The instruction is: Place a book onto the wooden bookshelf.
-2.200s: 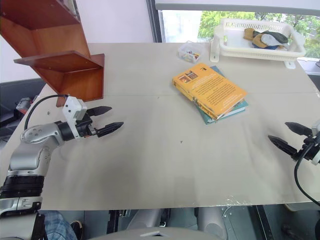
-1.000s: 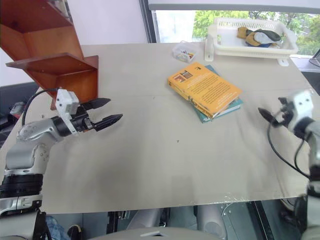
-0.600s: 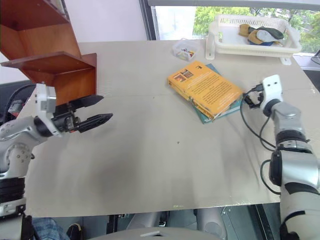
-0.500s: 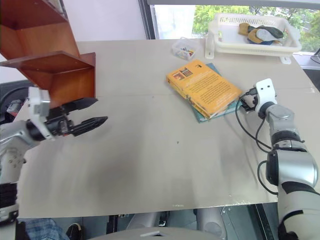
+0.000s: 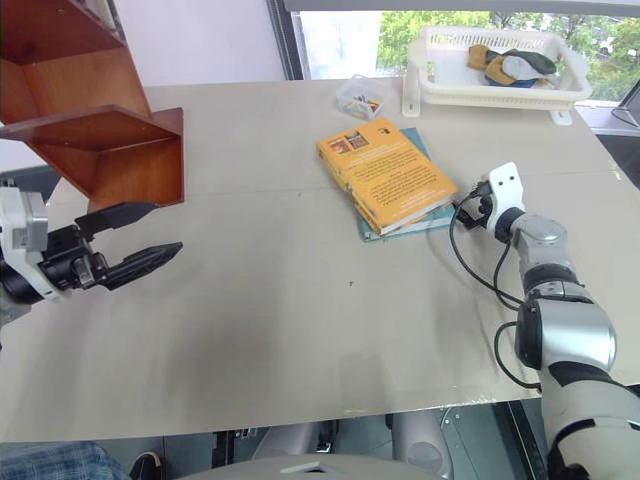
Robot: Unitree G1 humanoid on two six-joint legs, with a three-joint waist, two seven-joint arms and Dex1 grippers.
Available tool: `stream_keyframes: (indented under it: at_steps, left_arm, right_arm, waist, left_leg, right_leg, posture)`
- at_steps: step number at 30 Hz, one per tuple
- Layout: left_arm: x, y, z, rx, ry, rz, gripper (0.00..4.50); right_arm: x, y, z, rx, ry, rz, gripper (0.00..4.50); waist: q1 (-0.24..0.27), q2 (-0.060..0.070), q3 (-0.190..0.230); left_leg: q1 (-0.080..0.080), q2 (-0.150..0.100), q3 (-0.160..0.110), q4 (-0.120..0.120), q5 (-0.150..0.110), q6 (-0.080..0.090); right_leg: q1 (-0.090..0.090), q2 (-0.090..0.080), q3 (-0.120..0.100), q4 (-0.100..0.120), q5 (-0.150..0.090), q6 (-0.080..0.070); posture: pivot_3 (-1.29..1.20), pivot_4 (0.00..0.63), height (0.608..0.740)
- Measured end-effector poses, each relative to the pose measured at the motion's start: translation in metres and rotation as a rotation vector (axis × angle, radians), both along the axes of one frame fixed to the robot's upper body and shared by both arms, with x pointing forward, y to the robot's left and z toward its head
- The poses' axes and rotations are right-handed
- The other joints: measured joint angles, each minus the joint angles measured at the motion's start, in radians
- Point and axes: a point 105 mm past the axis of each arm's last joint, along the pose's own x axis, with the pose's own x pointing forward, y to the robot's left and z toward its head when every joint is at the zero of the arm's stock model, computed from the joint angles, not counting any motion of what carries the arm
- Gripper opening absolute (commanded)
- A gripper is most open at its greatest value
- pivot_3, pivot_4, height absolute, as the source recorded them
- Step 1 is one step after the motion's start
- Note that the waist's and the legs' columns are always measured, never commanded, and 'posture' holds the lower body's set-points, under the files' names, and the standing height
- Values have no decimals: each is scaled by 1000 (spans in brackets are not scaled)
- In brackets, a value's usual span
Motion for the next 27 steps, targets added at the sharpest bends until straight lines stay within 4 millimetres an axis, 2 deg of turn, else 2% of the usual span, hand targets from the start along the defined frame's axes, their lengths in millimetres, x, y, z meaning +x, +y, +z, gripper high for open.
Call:
stream_keyframes:
  at_steps: [4,8,10,13,15,18,20,24,27]
  left_arm:
    - [-2,1,-1,-3,8,8,4459]
    - [-3,3,-3,-2,16,17,4459]
    - [-3,3,-4,-3,17,19,4459]
    - [-2,2,-3,-1,11,16,4459]
    - [0,0,0,0,-1,9,4459]
    - [2,-1,4,7,-23,0,4459]
    - [4,-1,4,4,-23,-3,4459]
    - [8,-4,1,0,-8,-18,4459]
    - [9,-2,1,3,-7,-11,4459]
  right_arm:
    - [0,-5,0,-14,2,-17,4500]
    - [-6,-25,6,-54,2,-26,4500]
    - [-15,-40,4,-121,22,-9,4500]
    - [-27,-53,-2,-155,68,37,4500]
    - [-36,-54,-5,-159,101,104,4500]
    - [-49,-51,-9,-159,158,233,4500]
    - [-53,-42,-9,-129,171,305,4500]
    - [-48,-8,-11,-83,143,422,4500]
    - [-40,8,-9,-59,130,426,4500]
  waist:
    - [0,0,0]
    - [5,0,0]
    - [6,0,0]
    - [3,0,0]
    - [0,0,0]
    - [-2,0,0]
    - [-4,0,0]
    - [-2,0,0]
    - [1,0,0]
  left_leg:
    - [0,0,0,0,0,0]
    - [0,0,0,0,0,0]
    - [0,0,0,0,0,0]
    - [0,0,0,0,0,0]
    - [0,0,1,0,0,0]
    - [2,1,2,0,0,0]
    - [2,1,2,0,0,0]
    - [3,1,2,0,0,0]
    - [2,1,2,0,0,0]
  right_leg:
    - [0,0,0,0,0,0]
    - [0,0,-1,0,0,0]
    - [0,-1,-1,-1,0,0]
    - [0,0,0,0,0,0]
    - [0,0,0,0,0,0]
    - [1,1,1,1,0,0]
    - [1,1,2,1,0,0]
    - [1,1,2,2,0,0]
    - [0,0,2,2,0,0]
  posture:
    - [0,150,740]
    - [0,150,740]
    - [0,150,740]
    - [0,150,740]
    - [0,150,740]
    - [0,150,740]
    - [0,150,740]
    - [0,150,740]
    - [0,150,740]
